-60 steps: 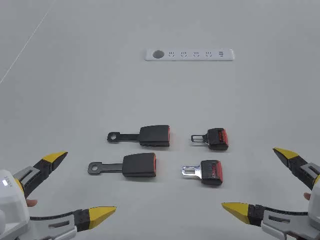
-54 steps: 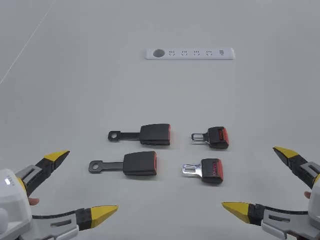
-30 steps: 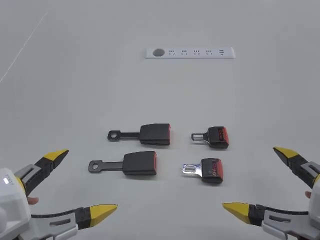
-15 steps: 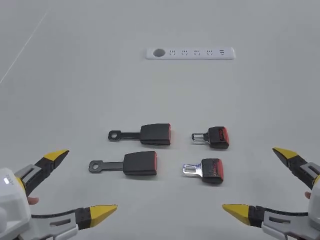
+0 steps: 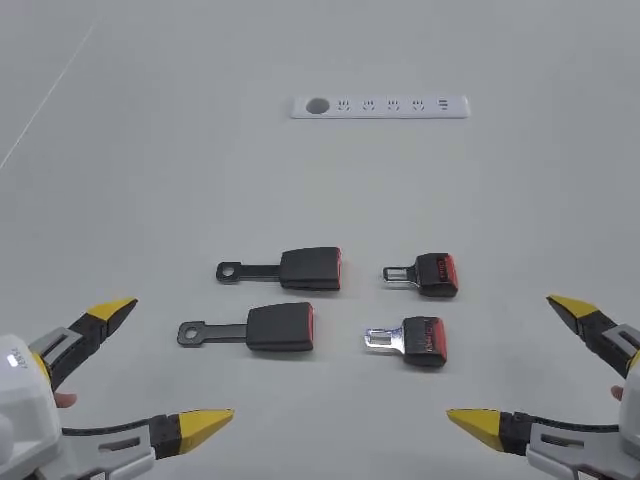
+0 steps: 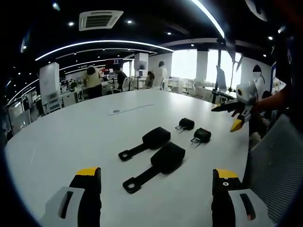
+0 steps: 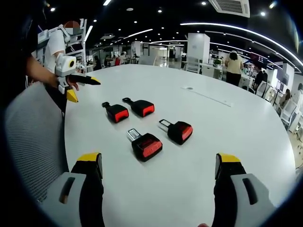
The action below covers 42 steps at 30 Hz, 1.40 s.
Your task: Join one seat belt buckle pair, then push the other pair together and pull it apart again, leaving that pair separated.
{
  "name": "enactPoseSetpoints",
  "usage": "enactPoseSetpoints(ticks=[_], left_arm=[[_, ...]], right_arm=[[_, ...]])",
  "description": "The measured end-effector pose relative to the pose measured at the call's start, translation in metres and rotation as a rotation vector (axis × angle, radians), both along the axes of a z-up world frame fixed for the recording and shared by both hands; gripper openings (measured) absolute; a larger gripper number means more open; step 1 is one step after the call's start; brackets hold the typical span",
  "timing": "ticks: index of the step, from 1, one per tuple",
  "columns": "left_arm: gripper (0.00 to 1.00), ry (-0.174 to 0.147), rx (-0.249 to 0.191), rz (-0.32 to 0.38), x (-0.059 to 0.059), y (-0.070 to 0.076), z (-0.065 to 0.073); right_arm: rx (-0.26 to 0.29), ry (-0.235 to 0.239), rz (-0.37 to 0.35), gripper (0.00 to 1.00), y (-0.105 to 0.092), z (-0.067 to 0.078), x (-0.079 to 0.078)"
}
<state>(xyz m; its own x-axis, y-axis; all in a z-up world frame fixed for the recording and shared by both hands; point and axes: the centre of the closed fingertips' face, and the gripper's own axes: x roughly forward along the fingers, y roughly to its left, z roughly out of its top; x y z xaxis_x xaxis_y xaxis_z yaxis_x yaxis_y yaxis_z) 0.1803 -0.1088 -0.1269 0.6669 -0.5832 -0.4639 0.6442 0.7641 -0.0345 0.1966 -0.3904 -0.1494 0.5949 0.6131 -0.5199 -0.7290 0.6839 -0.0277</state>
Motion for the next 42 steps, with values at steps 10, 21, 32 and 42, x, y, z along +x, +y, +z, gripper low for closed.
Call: enactPoseSetpoints(ticks=[10, 21, 32, 42], left_arm=[[1.00, 0.001, 0.005, -0.005, 0.002, -0.003, 0.002], [0.99, 0.009, 0.012, -0.025, 0.005, -0.005, -0.001], [0.97, 0.027, 0.038, -0.070, 0.009, -0.009, -0.006], [0.91, 0.054, 0.074, -0.138, 0.012, -0.021, -0.014]], right_arm=[[-0.006, -0.001, 0.005, 0.99, 0.000, 0.000, 0.001], [-0.014, 0.008, 0.015, 0.99, 0.000, -0.002, 0.000], [-0.038, 0.028, 0.041, 0.98, 0.000, -0.006, -0.001], [-0.069, 0.022, 0.073, 0.96, 0.004, -0.010, 0.004]])
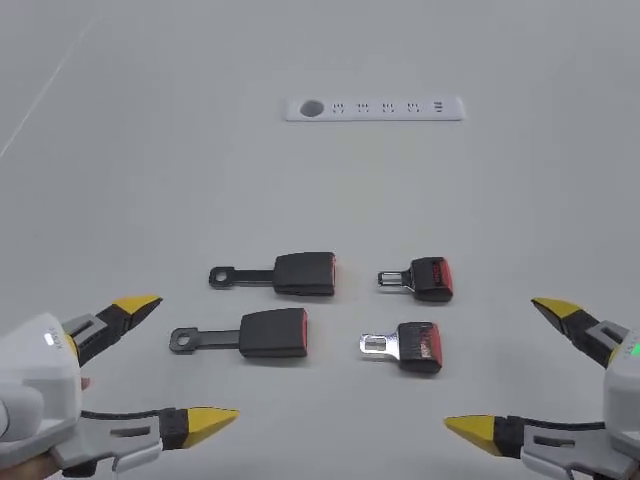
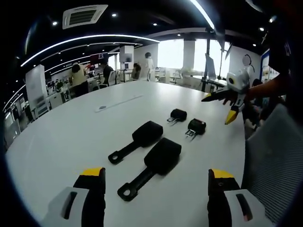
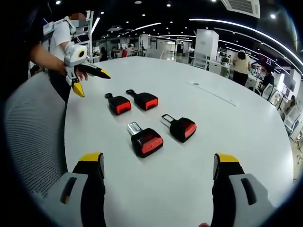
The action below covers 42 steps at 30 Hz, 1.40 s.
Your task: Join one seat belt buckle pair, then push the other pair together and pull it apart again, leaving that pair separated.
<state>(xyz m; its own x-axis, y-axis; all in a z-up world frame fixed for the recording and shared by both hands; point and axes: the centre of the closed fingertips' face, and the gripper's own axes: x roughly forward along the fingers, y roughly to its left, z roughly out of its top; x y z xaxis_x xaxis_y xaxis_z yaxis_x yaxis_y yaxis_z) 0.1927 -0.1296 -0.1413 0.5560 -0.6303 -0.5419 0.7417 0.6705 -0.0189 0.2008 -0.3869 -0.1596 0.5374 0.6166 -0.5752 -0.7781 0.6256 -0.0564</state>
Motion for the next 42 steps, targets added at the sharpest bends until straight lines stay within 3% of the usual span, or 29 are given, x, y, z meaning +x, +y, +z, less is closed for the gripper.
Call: enactPoseSetpoints(ticks=[9, 18, 29, 37, 42], left_arm=[[0.84, 0.020, 0.040, -0.076, 0.005, -0.014, -0.008], [0.75, 0.025, 0.079, -0.166, 0.014, -0.030, -0.015], [0.59, 0.043, 0.203, -0.300, 0.020, -0.038, -0.036], [0.46, 0.056, 0.273, -0.396, 0.024, -0.042, -0.049], [0.44, 0.054, 0.296, -0.433, 0.028, -0.045, -0.053]], right_arm=[[-0.029, 0.009, 0.037, 0.89, 0.008, -0.008, 0.003], [-0.043, 0.016, 0.080, 0.72, 0.018, -0.012, 0.006], [-0.115, -0.021, 0.184, 0.55, 0.025, -0.020, 0.010], [-0.139, 0.005, 0.256, 0.44, 0.034, -0.027, 0.008], [-0.149, 0.018, 0.292, 0.39, 0.036, -0.031, 0.009]])
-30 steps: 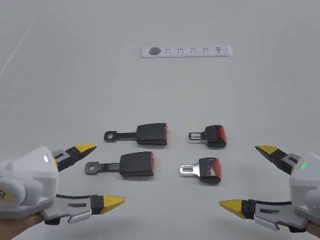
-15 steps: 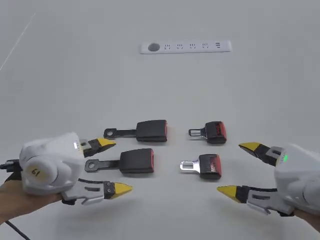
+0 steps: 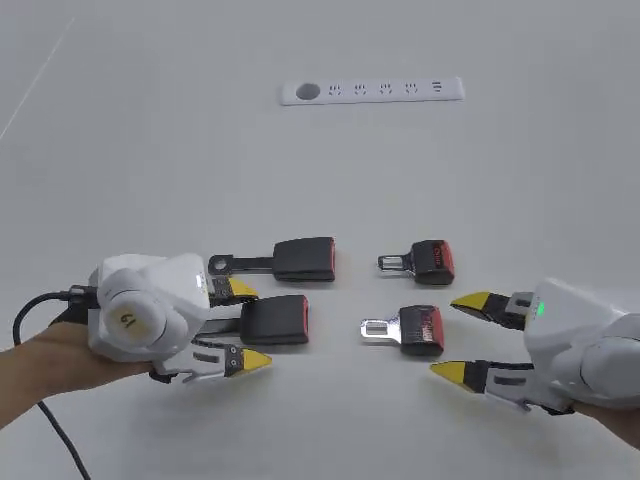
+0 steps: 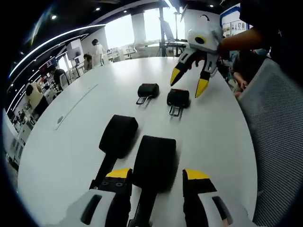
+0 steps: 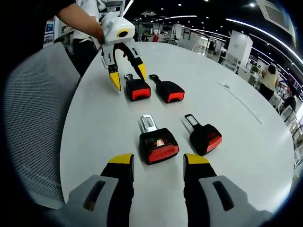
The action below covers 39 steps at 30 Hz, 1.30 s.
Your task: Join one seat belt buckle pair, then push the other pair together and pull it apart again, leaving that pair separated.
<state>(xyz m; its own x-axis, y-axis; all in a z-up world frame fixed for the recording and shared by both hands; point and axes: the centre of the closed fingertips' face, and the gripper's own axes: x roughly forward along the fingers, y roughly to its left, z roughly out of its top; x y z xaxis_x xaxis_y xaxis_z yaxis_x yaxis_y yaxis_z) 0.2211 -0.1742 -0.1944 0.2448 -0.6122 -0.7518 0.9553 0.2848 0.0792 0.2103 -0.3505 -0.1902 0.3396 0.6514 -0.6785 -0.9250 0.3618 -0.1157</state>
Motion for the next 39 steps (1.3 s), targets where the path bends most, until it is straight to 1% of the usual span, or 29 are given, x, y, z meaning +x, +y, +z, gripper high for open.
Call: enactPoseSetpoints(ticks=[2, 6, 7, 17, 20, 22, 25, 28, 33, 39], left_arm=[[0.41, -0.007, 0.013, -0.015, 0.0024, 0.0000, -0.0015], [0.37, -0.009, 0.019, -0.031, 0.0057, -0.0005, -0.0024], [0.37, -0.002, 0.022, -0.034, 0.0056, -0.0010, -0.0031], [0.34, 0.002, 0.032, -0.030, 0.0069, 0.0019, -0.0051], [0.33, -0.001, 0.038, -0.044, 0.0065, 0.0037, -0.0057], [0.33, 0.004, 0.034, -0.049, 0.0066, 0.0037, -0.0057], [0.33, 0.004, 0.033, -0.076, 0.0059, 0.0027, -0.0056], [0.33, 0.013, 0.031, -0.101, 0.0056, 0.0024, -0.0056], [0.32, 0.014, 0.047, -0.153, 0.0046, 0.0024, -0.0066], [0.32, 0.026, 0.060, -0.198, 0.0041, 0.0023, -0.0074]], right_arm=[[-0.004, 0.002, 0.009, 0.39, 0.0007, -0.0012, 0.0016], [-0.010, 0.002, 0.030, 0.38, 0.0027, -0.0024, 0.0039], [-0.014, 0.004, 0.037, 0.39, 0.0033, -0.0032, 0.0046], [-0.029, 0.005, 0.086, 0.37, 0.0063, -0.0079, 0.0077], [-0.036, 0.003, 0.099, 0.36, 0.0071, -0.0087, 0.0070], [-0.040, 0.002, 0.105, 0.35, 0.0076, -0.0089, 0.0069], [-0.041, 0.002, 0.111, 0.34, 0.0080, -0.0089, 0.0067], [-0.044, 0.003, 0.121, 0.32, 0.0084, -0.0091, 0.0059], [-0.048, 0.003, 0.132, 0.32, 0.0085, -0.0092, 0.0051], [-0.054, 0.000, 0.148, 0.32, 0.0088, -0.0088, 0.0049]])
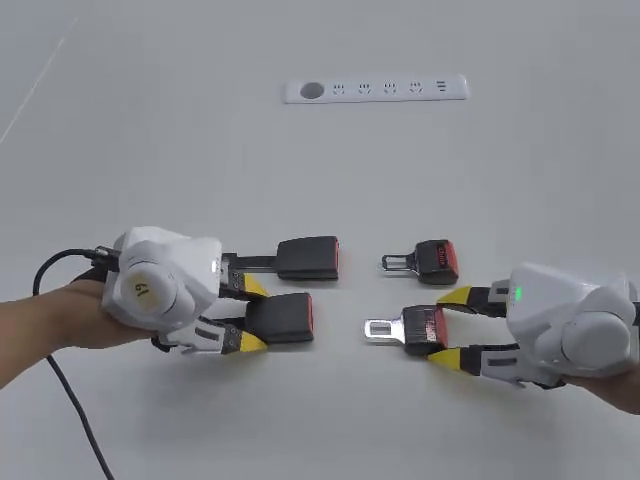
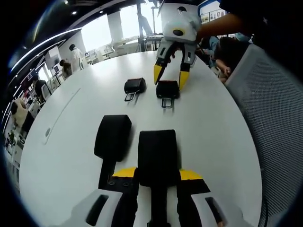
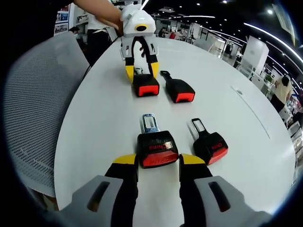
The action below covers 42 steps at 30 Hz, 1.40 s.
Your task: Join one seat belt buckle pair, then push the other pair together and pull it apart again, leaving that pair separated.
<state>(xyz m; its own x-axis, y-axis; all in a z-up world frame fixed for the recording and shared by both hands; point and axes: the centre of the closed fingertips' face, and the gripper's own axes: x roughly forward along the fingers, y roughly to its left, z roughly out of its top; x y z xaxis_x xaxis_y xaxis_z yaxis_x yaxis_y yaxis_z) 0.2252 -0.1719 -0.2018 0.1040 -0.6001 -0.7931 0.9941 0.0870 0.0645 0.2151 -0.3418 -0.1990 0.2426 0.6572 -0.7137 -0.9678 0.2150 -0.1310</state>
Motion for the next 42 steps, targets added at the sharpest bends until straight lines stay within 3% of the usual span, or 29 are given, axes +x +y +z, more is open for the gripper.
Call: enactPoseSetpoints(ticks=[8, 42], left_arm=[[0.32, -0.001, 0.028, -0.059, 0.000, 0.001, -0.002], [0.32, 0.042, 0.055, -0.059, -0.001, 0.002, -0.005]], right_arm=[[-0.005, 0.002, 0.016, 0.31, 0.002, 0.000, 0.000], [0.006, -0.004, 0.073, 0.31, 0.038, 0.003, 0.005]])
